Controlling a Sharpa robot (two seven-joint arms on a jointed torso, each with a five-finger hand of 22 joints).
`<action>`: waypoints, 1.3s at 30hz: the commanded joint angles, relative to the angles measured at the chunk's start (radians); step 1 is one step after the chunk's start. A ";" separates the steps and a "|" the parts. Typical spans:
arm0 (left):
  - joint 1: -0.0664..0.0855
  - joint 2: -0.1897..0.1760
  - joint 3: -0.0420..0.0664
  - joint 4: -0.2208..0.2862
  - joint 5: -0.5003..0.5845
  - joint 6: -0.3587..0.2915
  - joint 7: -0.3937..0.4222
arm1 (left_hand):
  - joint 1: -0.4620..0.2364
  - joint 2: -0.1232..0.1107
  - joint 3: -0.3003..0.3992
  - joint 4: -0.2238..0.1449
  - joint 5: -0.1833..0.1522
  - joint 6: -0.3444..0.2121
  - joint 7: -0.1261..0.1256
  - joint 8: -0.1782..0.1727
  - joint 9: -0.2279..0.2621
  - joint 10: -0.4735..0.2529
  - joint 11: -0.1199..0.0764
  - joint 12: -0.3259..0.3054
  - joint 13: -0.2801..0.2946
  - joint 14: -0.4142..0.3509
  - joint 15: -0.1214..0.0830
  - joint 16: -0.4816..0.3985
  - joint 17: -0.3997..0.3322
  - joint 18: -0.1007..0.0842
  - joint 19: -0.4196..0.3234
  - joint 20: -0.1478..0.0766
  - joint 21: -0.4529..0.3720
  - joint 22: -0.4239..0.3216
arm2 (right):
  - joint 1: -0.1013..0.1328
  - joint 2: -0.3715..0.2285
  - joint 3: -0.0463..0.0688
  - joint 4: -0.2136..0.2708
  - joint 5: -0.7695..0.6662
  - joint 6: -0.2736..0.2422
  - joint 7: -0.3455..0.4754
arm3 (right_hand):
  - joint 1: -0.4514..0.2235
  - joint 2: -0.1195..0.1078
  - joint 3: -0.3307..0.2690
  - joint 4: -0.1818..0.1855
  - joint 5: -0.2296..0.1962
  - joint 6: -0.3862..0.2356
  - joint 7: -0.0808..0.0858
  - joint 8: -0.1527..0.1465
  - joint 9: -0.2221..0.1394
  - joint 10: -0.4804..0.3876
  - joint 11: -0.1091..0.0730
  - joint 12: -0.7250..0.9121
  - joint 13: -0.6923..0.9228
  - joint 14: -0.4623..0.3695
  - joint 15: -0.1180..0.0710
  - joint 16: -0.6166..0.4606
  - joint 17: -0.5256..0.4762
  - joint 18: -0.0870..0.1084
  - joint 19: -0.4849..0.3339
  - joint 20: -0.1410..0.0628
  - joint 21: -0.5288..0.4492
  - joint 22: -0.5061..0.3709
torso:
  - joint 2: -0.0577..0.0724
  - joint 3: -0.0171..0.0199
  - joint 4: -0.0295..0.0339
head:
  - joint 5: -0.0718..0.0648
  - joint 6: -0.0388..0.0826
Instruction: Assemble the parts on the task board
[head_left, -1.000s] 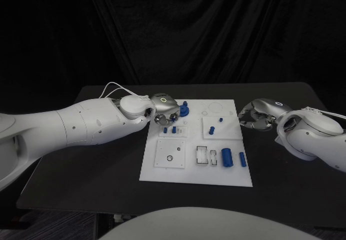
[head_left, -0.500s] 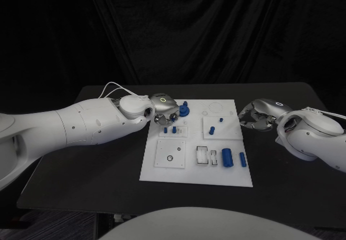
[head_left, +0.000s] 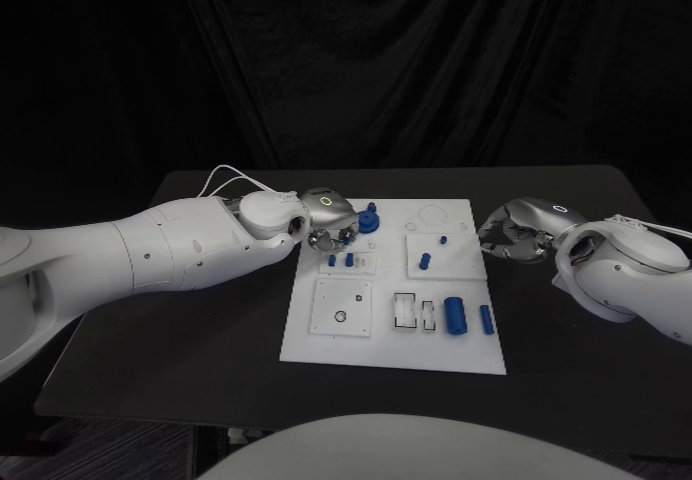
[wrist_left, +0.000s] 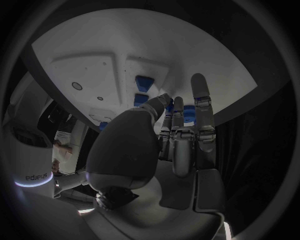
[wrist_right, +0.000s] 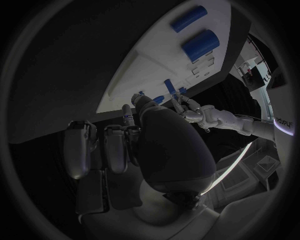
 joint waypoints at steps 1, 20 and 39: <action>-0.001 0.000 0.000 0.001 -0.002 0.013 0.005 | -0.003 -0.011 0.004 -0.001 -0.005 -0.008 -0.002 -0.005 -0.002 -0.005 -0.001 -0.007 -0.002 0.107 0.005 -0.001 0.263 0.011 0.051 0.003 -0.005 -0.001 | -0.003 -0.002 0.001 0.002 -0.003 0.008 -0.018 | 0.002 0.003 0.005 0.001 0.006 0.008 0.001 -0.003 -0.001 0.016 0.009 -0.006 0.117 0.072 0.005 -0.006 0.094 0.016 0.032 0.008 -0.002 0.202 | 0.000 0.0001 -0.0002 | 0.000 0.000; -0.001 -0.010 0.000 -0.001 -0.002 -0.020 -0.034 | -0.028 -0.046 0.009 0.008 -0.050 -0.152 -0.040 -0.007 -0.037 -0.046 0.023 -0.043 -0.015 0.107 0.016 -0.001 0.263 0.010 0.052 0.009 -0.014 0.002 | -0.003 -0.010 0.001 0.006 -0.003 0.008 -0.019 | 0.002 0.003 0.007 -0.001 0.007 0.008 0.000 -0.003 -0.001 0.016 0.009 -0.007 0.116 0.072 0.005 -0.005 0.095 0.016 0.032 0.008 -0.002 0.202 | 0.000 0.0001 -0.0009 | 0.006 0.000; 0.001 -0.140 0.001 0.089 0.003 -0.364 -0.074 | -0.038 -0.060 -0.008 0.025 -0.063 -0.096 -0.033 0.021 -0.030 -0.049 0.013 -0.028 0.008 0.107 0.009 -0.001 0.263 0.010 0.053 0.002 0.034 0.007 | 0.045 -0.036 0.001 0.053 -0.011 -0.014 -0.024 | 0.007 -0.006 0.015 -0.010 0.007 0.012 0.000 -0.003 -0.001 -0.036 0.008 -0.060 0.043 0.071 0.004 -0.007 0.091 0.017 0.030 0.008 -0.008 0.201 | 0.000 -0.0031 -0.0003 | 0.021 0.000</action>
